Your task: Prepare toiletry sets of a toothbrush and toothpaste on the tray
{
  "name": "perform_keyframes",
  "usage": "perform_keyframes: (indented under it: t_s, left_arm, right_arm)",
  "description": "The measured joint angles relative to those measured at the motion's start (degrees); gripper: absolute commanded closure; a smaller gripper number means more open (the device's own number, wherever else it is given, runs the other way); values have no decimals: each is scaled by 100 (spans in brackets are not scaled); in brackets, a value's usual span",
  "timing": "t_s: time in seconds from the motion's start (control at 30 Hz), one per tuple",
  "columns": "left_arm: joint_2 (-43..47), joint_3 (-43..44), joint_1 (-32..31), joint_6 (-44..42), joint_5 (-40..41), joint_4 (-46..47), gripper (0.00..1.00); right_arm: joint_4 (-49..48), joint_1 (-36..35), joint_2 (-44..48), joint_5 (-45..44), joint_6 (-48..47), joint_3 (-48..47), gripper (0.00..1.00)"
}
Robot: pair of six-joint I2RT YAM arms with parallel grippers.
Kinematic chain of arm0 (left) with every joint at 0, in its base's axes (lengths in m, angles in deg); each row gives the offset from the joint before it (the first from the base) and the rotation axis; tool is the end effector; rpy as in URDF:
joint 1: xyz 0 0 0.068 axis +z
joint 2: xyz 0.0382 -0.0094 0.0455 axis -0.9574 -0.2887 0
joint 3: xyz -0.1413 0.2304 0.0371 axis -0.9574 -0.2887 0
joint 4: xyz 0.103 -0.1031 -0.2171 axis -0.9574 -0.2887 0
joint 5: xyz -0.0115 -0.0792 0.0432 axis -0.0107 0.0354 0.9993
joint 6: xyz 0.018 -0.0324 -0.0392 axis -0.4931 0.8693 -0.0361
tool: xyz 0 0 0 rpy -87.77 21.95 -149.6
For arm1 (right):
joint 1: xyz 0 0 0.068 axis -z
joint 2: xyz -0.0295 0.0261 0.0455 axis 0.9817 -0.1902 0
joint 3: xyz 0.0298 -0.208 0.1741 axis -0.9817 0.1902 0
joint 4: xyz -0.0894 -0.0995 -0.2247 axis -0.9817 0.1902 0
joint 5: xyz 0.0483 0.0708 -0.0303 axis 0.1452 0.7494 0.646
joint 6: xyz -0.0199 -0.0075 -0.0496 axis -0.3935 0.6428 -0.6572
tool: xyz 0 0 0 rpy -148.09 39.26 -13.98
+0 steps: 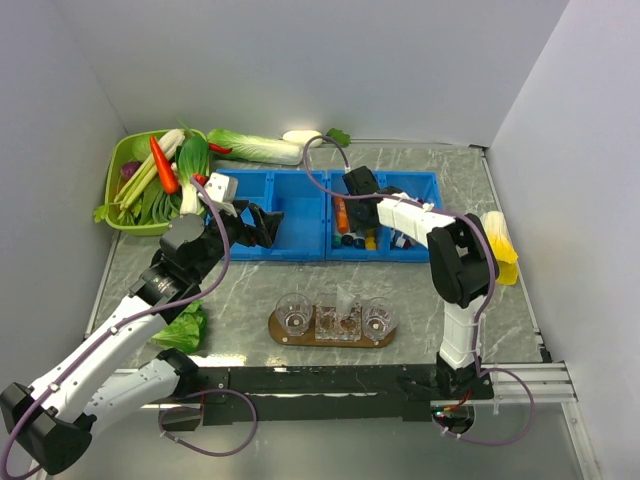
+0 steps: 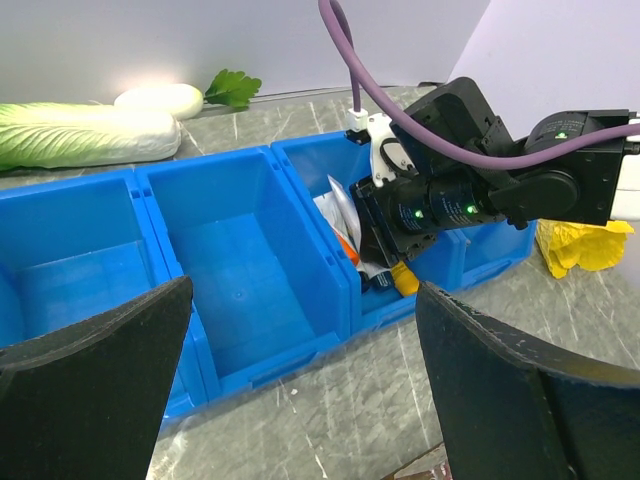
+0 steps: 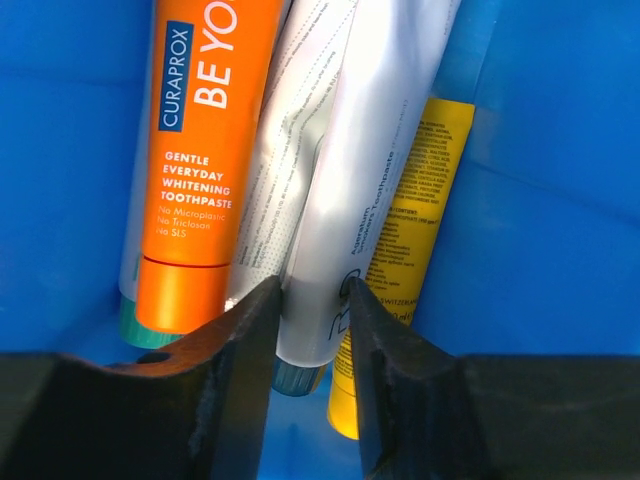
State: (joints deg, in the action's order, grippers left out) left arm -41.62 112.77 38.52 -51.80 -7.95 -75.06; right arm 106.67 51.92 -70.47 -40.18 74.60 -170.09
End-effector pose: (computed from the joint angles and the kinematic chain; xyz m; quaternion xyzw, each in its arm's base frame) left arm 0.1709 -0.1146 0.3628 0.0891 0.7125 -0.2691 0.6419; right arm 0.3749 0.1853 0.1920 -0.1127 0.9486 0.0164 0.2953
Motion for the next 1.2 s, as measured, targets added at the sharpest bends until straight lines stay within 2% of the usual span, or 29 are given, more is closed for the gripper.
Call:
perform_keyframes:
  t_s: [0.23,0.37,0.8,1.2]
  left_arm:
    - [0,0,-7,0,0,0,3]
    - [0,0,-15,0,0,0,3]
    - [0,0,-33,0,0,0,3]
    - [-7,0,-50,0,-2,0,3]
  right_arm:
    - [28,9,0,-2,17,-11,85]
    - [31,11,0,-4,15,-11,100]
    - [94,11,96,-35,-31,-15,100]
    - [-28,11,920,7,-160,83,100]
